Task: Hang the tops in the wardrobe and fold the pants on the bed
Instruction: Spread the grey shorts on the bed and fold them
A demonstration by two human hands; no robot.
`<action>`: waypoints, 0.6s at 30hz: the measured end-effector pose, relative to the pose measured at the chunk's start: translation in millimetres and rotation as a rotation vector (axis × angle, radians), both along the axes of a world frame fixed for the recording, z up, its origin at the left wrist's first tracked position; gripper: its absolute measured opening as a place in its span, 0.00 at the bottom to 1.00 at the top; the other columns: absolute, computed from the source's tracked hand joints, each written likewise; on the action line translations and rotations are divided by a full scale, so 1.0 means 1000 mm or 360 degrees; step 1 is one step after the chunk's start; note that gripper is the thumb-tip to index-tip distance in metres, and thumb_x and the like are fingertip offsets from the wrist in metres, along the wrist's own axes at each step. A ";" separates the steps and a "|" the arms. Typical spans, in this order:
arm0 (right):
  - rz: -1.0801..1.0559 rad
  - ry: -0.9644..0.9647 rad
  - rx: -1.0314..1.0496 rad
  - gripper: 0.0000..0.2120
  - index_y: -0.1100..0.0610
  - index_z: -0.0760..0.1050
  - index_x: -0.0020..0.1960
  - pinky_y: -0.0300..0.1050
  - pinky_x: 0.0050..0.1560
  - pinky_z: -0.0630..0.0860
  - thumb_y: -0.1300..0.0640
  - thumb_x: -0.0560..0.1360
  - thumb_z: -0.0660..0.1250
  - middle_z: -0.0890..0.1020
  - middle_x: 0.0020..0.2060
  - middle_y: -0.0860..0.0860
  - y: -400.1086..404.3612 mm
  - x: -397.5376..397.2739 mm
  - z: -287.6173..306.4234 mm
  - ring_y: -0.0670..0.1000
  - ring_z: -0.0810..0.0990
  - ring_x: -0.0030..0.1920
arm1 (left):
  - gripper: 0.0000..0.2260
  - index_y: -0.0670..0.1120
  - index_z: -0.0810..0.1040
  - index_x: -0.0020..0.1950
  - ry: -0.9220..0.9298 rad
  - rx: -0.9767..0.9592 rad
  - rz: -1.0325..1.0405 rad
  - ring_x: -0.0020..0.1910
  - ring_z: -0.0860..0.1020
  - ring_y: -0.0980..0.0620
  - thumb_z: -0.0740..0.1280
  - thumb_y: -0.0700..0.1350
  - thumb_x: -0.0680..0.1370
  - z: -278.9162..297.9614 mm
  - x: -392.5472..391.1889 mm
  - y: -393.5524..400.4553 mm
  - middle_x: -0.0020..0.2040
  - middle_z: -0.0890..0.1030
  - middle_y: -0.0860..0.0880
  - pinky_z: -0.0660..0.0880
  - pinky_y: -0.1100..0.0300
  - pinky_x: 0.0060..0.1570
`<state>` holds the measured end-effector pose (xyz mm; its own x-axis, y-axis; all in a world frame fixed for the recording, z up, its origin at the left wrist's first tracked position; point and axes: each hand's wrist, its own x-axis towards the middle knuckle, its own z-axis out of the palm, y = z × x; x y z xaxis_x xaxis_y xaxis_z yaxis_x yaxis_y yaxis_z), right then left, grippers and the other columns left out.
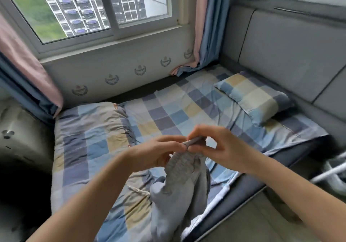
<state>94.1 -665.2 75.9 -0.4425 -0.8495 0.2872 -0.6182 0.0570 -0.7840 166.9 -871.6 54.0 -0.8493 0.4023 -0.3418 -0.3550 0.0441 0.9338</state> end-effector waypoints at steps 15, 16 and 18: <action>0.0316 0.0925 0.0533 0.02 0.50 0.74 0.48 0.46 0.50 0.73 0.55 0.75 0.65 0.77 0.43 0.44 0.214 -0.124 0.028 0.46 0.75 0.49 | 0.09 0.44 0.74 0.35 0.0713 -0.1575 0.0527 0.35 0.74 0.50 0.67 0.37 0.75 -0.008 -0.154 0.204 0.34 0.76 0.48 0.74 0.55 0.39; 0.0247 0.1241 0.0703 0.05 0.50 0.74 0.51 0.50 0.54 0.72 0.54 0.75 0.62 0.79 0.45 0.44 0.224 -0.135 0.021 0.48 0.75 0.56 | 0.11 0.46 0.75 0.33 0.0686 -0.1606 0.0593 0.32 0.72 0.51 0.68 0.41 0.76 -0.004 -0.160 0.201 0.31 0.76 0.50 0.72 0.55 0.35; 0.0131 0.1707 0.1261 0.18 0.47 0.70 0.65 0.59 0.69 0.61 0.52 0.75 0.57 0.81 0.55 0.45 0.238 -0.157 0.002 0.52 0.63 0.72 | 0.16 0.51 0.73 0.29 0.0704 -0.1666 0.0648 0.27 0.69 0.55 0.68 0.47 0.77 0.008 -0.173 0.205 0.27 0.72 0.55 0.67 0.58 0.30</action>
